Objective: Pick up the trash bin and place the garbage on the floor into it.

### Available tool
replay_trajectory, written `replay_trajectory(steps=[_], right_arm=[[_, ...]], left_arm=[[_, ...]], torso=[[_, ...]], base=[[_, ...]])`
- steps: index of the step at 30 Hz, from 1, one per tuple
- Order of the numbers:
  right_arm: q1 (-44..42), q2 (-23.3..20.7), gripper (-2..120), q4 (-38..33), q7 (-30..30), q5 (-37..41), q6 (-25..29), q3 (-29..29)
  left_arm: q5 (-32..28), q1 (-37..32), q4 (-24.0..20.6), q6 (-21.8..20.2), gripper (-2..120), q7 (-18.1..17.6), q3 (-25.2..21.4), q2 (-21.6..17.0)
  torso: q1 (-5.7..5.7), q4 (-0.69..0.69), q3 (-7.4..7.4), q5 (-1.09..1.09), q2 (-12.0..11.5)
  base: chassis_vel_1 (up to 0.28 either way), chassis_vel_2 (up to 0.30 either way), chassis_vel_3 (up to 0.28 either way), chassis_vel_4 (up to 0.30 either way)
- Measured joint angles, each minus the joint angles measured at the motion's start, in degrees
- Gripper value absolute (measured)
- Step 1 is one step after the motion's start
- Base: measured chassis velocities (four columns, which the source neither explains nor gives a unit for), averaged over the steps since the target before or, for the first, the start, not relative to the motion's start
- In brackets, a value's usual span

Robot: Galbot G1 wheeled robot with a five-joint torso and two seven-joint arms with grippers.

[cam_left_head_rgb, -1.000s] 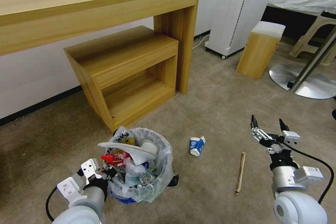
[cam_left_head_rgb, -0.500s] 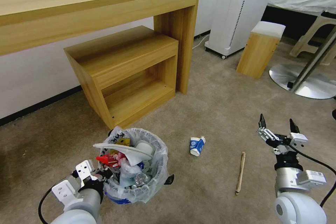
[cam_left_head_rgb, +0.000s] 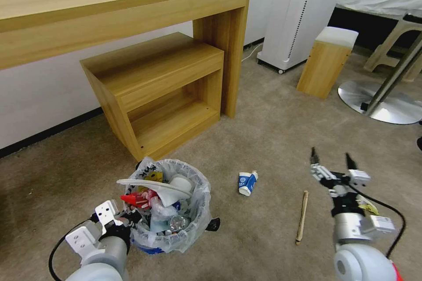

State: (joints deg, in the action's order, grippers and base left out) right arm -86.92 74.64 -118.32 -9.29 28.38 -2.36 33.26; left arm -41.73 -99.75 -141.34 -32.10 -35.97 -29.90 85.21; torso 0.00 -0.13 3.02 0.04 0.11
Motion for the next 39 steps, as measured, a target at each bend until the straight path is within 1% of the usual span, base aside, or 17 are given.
replay_trajectory(steps=[1, 2, 3, 5, 6, 9, 13, 14, 16, 17, 20, 25, 27, 33, 35, 37, 39], right_arm=[[0.8, 0.0, 100, 0.6, -1.1, 0.9, -1.7, -0.6], [3.7, 0.0, 100, 3.0, -5.0, 3.5, -7.3, -2.3], [3.7, 0.0, 100, 3.0, -5.0, 3.5, -7.3, -2.3], [7.3, 0.0, 100, 7.0, -8.2, 4.7, -12.2, -3.8], [7.3, 0.0, 100, 7.0, -8.2, 4.7, -12.2, -3.8], [16.0, -0.5, 100, 15.2, -10.1, 9.5, -19.0, -6.3], [19.9, -0.5, 100, 18.5, -10.5, 13.8, -21.9, -7.7], [23.3, 0.1, 100, 22.7, -10.8, 16.6, -23.8, -9.0], [26.2, 0.7, 100, 26.7, -11.2, 19.2, -26.4, -10.1], [26.2, 0.7, 100, 26.7, -11.2, 19.2, -26.4, -10.1], [29.3, 1.8, 100, 32.1, -11.9, 20.3, -29.1, -11.2], [32.6, 2.9, 100, 38.3, -11.7, 20.0, -29.6, -11.8], [35.5, 4.1, 100, 43.7, -9.8, 18.4, -29.6, -12.0], [38.5, 5.2, 98, 49.4, -7.3, 16.4, -29.2, -12.2], [40.4, 6.0, 87, 52.3, -6.6, 15.3, -29.0, -12.3], [41.0, 6.3, 86, 53.3, -6.4, 14.8, -28.9, -12.3], [42.1, 6.7, 74, 55.1, -6.3, 14.0, -28.9, -12.3]], left_arm=[[0.1, -0.1, -0.2, 0.0, 0, 0.0, 0.0, 0.0], [0.3, -0.4, -0.7, 0.1, 0, 0.0, -0.2, 0.1], [0.3, -0.4, -0.7, 0.1, 0, 0.0, -0.2, 0.1], [0.4, -0.7, -1.2, 0.2, 0, 0.0, -0.7, 0.1], [0.4, -0.7, -1.2, 0.2, 0, 0.0, -0.7, 0.1], [0.4, -1.2, -1.7, 0.5, 0, 0.0, -1.9, 0.2], [0.5, -1.2, -1.7, 0.7, 0, 0.0, -2.0, 0.5], [0.8, -1.1, -1.6, 0.8, 0, 0.0, -1.9, 0.7], [1.3, -0.9, -1.4, 1.0, 0, 0.0, -1.8, 1.0], [1.3, -0.9, -1.4, 1.0, 0, 0.0, -1.8, 1.0], [1.8, -0.7, -0.9, 1.2, 0, -0.1, -1.6, 1.4], [2.3, -0.5, -0.5, 1.6, 0, -0.1, -1.4, 1.7], [2.6, -0.4, -0.1, 2.0, 0, 0.0, -1.3, 1.9], [2.6, -0.3, 0.1, 2.3, 0, 0.0, -1.3, 2.0], [2.7, -0.2, 0.2, 2.4, 0, 0.0, -1.2, 2.0], [2.8, -0.2, 0.2, 2.4, 0, 0.0, -1.2, 2.0], [2.8, -0.2, 0.3, 2.5, 0, 0.0, -1.1, 2.0]], torso=[[0.0, 0.0, 0.0, 0.0, 0.0], [0.0, 0.0, 0.0, 0.0, 0.0], [0.0, 0.0, 0.0, 0.0, 0.0], [0.0, -0.01, 0.0, 0.02, 0.0], [0.0, -0.01, 0.0, 0.02, 0.0], [0.0, 0.0, 0.01, 0.01, 0.0], [0.0, 0.0, 0.01, -0.01, 0.0], [0.0, 0.0, 0.01, 0.0, 0.0], [0.0, 0.0, 0.01, 0.0, 0.0], [0.0, 0.0, 0.01, 0.0, 0.0], [0.0, -0.01, 0.01, -0.01, 0.0], [0.0, -0.01, 0.01, 0.0, 0.0], [0.0, 0.0, 0.01, 0.0, 0.0], [0.0, -0.01, 0.01, 0.0, 0.0], [0.0, 0.0, 0.0, 0.0, 0.0], [0.0, 0.0, 0.0, 0.0, 0.0], [0.0, 0.0, 0.0, 0.0, 0.0]], base=[[0.0, 0.0, 0.0, 0.0], [0.0, 0.0, 0.0, 0.0], [0.0, 0.0, 0.0, 0.0], [0.0, 0.0, 0.0, 0.0], [0.0, 0.0, 0.0, 0.0], [0.0, 0.0, 0.0, 0.0], [0.0, 0.0, 0.0, 0.0], [0.0, 0.0, 0.0, 0.0], [0.0, 0.0, 0.0, 0.0], [0.0, 0.0, 0.0, 0.0], [0.0, 0.0, 0.0, 0.0], [0.0, 0.0, 0.0, 0.0], [0.0, 0.0, 0.0, 0.0], [0.0, 0.0, 0.0, 0.0], [0.0, 0.0, 0.0, 0.0], [0.0, 0.0, 0.0, 0.0], [0.0, 0.0, 0.0, 0.0]])
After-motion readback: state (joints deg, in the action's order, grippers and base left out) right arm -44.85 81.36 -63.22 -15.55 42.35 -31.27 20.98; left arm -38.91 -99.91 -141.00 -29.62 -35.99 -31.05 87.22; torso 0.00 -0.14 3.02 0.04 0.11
